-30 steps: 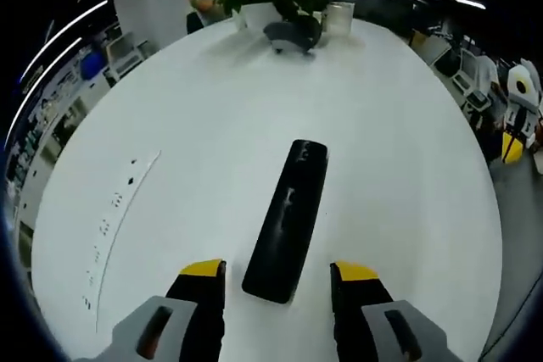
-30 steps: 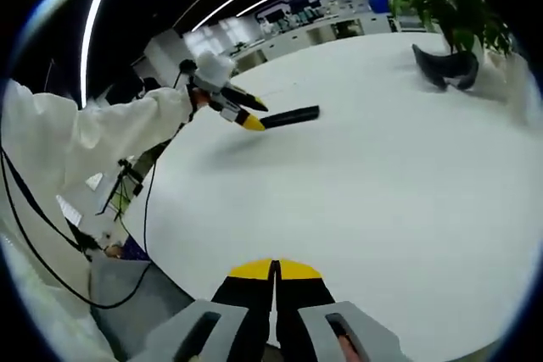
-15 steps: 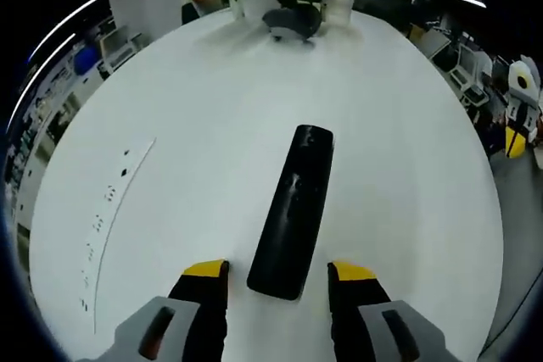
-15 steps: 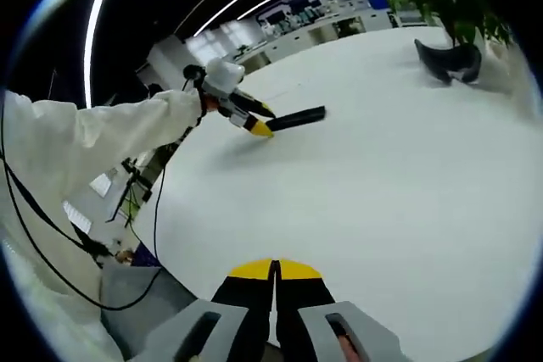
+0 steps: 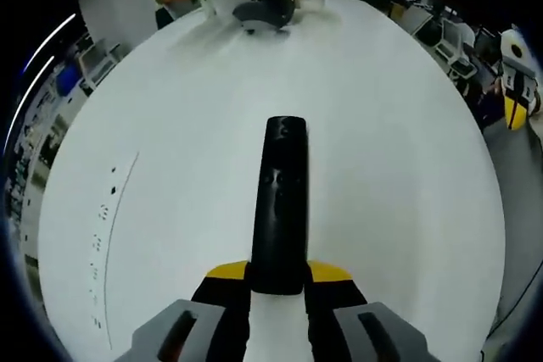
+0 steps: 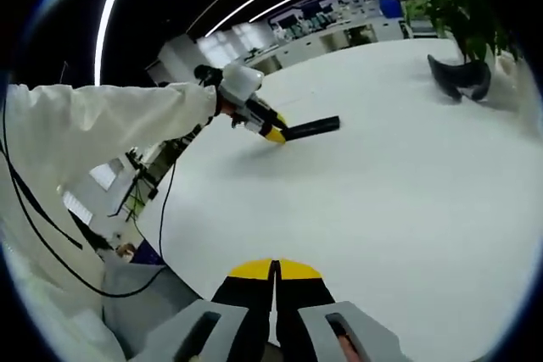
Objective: Press the specified remote control buttons in sequence, fully releasing each button before pressing the next.
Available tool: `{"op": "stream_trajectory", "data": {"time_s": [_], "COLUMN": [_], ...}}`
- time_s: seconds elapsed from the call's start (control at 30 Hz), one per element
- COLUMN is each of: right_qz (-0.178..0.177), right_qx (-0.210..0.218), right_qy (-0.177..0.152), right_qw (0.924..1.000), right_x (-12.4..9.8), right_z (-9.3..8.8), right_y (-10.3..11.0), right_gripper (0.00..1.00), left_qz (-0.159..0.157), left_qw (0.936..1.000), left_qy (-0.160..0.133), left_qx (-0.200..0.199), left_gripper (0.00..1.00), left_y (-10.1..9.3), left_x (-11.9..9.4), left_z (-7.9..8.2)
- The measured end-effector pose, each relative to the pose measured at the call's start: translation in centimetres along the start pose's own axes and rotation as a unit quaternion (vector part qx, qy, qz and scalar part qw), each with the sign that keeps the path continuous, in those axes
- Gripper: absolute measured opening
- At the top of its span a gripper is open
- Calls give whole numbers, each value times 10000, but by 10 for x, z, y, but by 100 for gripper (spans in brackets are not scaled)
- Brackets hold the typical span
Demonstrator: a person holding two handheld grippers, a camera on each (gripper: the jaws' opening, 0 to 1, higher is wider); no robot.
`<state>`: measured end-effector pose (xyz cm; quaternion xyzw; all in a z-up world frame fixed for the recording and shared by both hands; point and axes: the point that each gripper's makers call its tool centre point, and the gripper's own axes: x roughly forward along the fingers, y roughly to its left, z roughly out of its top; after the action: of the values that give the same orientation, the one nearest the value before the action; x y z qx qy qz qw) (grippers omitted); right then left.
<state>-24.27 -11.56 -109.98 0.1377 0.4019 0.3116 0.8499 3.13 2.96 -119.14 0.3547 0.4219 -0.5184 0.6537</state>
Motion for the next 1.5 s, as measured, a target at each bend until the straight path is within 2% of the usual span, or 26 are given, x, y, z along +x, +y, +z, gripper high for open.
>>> {"op": "stream_trajectory", "data": {"time_s": [0.27,0.5,0.87,1.3,1.5], "right_qz": [-73,-65,19,79,103], "right_qx": [-56,-115,-205,-359,-396], "right_qy": [-116,-161,-107,-135,-166], "right_qw": [9999,9998,9997,9992,9990], "right_x": [-6,-8,-7,-12,-15], "right_z": [6,10,6,8,9], "right_y": [1,7,13,19,24], "right_gripper": [0,0,0,0,0], "left_qz": [5,-35,-54,-81,-47], "left_qw": [9997,9996,9998,9985,9983], "left_qy": [241,232,145,448,527], "left_qx": [65,139,125,306,229], "left_gripper": [22,22,22,22,22], "left_y": [-12,-33,-66,-99,-114], "left_x": [2,1,0,0,-1], "left_z": [1,-2,-3,-5,-7]}}
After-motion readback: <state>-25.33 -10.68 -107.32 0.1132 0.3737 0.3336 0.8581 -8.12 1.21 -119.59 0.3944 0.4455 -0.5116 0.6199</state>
